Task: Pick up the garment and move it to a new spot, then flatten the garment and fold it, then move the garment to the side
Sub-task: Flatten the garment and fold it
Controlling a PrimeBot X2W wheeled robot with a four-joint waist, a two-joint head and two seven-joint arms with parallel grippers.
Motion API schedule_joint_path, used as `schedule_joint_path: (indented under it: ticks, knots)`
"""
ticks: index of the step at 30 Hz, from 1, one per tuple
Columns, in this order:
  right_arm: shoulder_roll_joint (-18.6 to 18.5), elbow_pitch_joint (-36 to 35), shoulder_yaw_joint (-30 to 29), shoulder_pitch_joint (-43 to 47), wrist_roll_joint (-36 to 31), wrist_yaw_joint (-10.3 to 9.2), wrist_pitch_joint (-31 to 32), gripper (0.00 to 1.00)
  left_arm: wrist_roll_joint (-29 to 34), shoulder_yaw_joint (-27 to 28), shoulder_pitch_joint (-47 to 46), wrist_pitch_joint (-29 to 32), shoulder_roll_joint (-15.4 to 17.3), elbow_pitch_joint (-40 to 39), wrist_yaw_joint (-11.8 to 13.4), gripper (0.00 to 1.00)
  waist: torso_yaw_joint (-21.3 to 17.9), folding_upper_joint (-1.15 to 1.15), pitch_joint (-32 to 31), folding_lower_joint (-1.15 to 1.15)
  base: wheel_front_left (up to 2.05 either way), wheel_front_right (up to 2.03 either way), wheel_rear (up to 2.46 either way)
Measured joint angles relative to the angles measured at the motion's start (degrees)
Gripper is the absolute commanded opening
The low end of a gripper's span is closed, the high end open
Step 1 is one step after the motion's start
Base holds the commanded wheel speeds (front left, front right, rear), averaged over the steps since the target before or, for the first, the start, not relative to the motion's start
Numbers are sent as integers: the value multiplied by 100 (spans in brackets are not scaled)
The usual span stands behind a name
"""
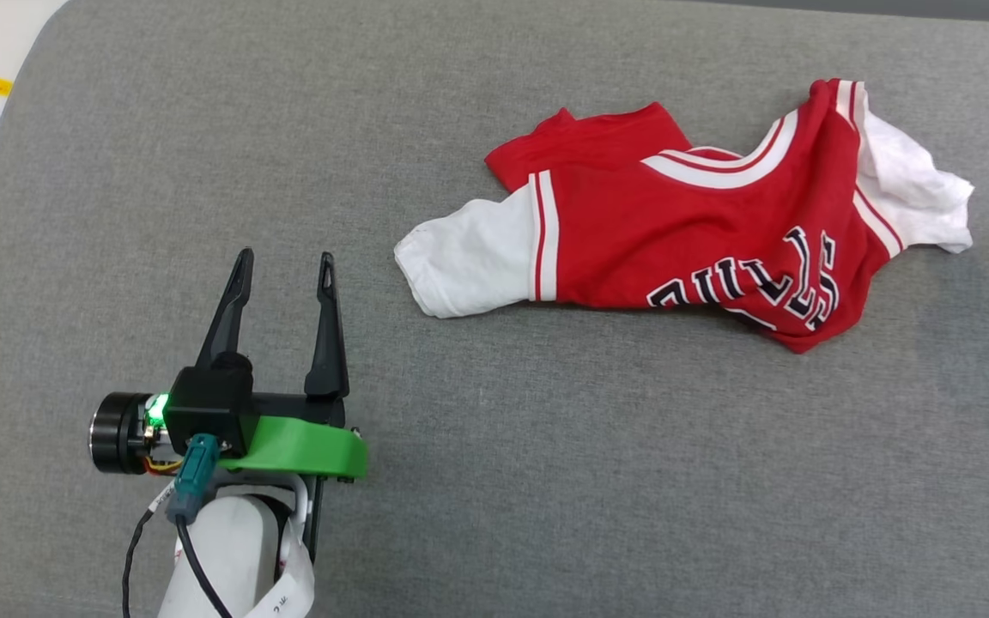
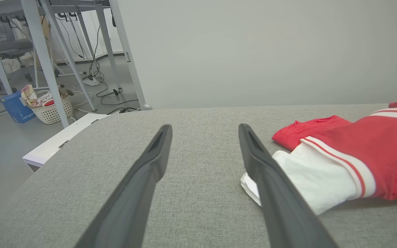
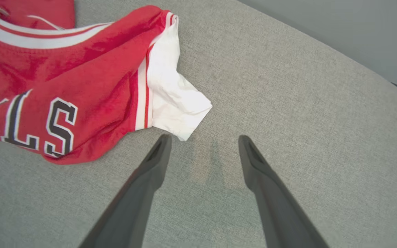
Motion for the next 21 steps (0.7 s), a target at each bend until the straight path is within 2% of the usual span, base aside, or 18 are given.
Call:
schedule_joint_path:
  ticks: [4,9,15,19,20,21]
  knots:
    - [203,435,-229,141,55,0,302,100,-1,-45,-11,0,-15,-25,-2,100,90,0,136,0,0,0,0]
    - [586,1004,-528,168,52,0,313,100,-15,-129,-84,1,-34,-34,1,100,237,0,337,0,0,0,0]
    - [1047,1482,-608,252,-189,-1,265,100,-30,-169,-166,0,-46,-24,31,100,406,0,594,0,0,0,0]
    - [1087,1586,-620,306,-343,-1,193,100,-54,-191,-222,0,-53,-10,59,100,484,0,687,0,0,0,0]
    - [1106,1591,-631,318,-349,-1,119,96,-62,-191,-224,0,-53,0,65,100,491,0,694,0,0,0,0]
    - [1129,1580,-632,337,-380,-3,15,26,-62,-189,-224,1,-54,14,78,100,492,0,688,0,0,0,0]
